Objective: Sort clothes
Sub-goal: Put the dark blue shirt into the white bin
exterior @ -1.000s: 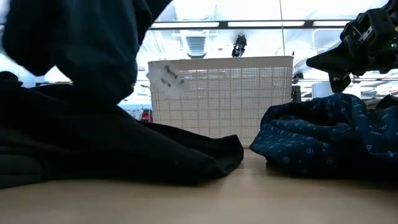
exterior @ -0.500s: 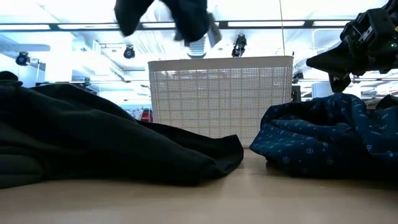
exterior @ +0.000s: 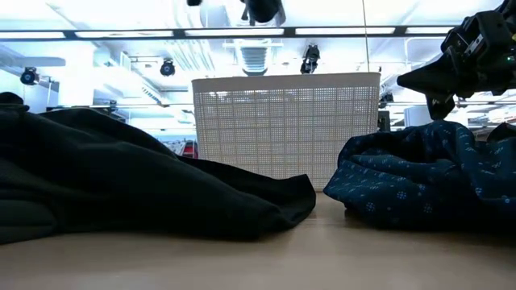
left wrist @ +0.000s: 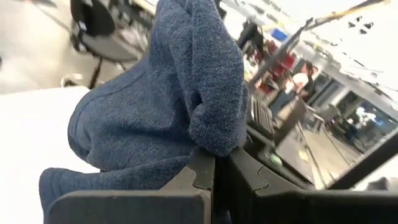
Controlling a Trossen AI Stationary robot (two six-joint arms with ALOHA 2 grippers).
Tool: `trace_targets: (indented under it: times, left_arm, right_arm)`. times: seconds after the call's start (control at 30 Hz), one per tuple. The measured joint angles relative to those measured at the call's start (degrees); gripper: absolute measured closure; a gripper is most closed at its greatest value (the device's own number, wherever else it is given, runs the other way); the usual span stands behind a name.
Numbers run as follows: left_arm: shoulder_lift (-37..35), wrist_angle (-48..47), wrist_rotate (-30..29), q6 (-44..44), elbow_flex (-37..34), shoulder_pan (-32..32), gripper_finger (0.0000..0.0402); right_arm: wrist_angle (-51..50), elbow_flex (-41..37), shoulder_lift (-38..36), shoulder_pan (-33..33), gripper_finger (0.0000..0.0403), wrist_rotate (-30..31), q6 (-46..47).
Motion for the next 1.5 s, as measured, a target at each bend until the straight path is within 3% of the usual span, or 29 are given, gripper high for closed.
trace_targets:
  times: [0.37,0.57,0.93,1.1,1.3,1.5]
  left_arm:
    - [5.6,14.6,0.0,9.6,0.3,7.1,0.04]
    - [8.8,15.4,2.7,10.5,0.3,12.0,0.04]
    - [18.3,4.8,6.7,14.3,0.3,18.2,0.04]
    - [23.6,-2.1,8.7,17.6,0.3,18.4,0.04]
    - [28.6,-6.6,15.3,18.6,0.3,18.4,0.04]
    - [29.8,-12.5,17.7,17.5,0.3,17.4,0.04]
  right_arm:
    - [0.0,0.0,0.0,0.0,0.0403,0.0,0.0]
    - [0.0,0.0,0.0,0.0,0.0403,0.0,0.0]
    - [0.0,0.0,0.0,0.0,0.0403,0.0,0.0]
    - [0.0,0.0,0.0,0.0,0.0403,0.0,0.0]
    - [0.0,0.0,0.0,0.0,0.0403,0.0,0.0]
    - [0.0,0.0,0.0,0.0,0.0403,0.0,0.0]
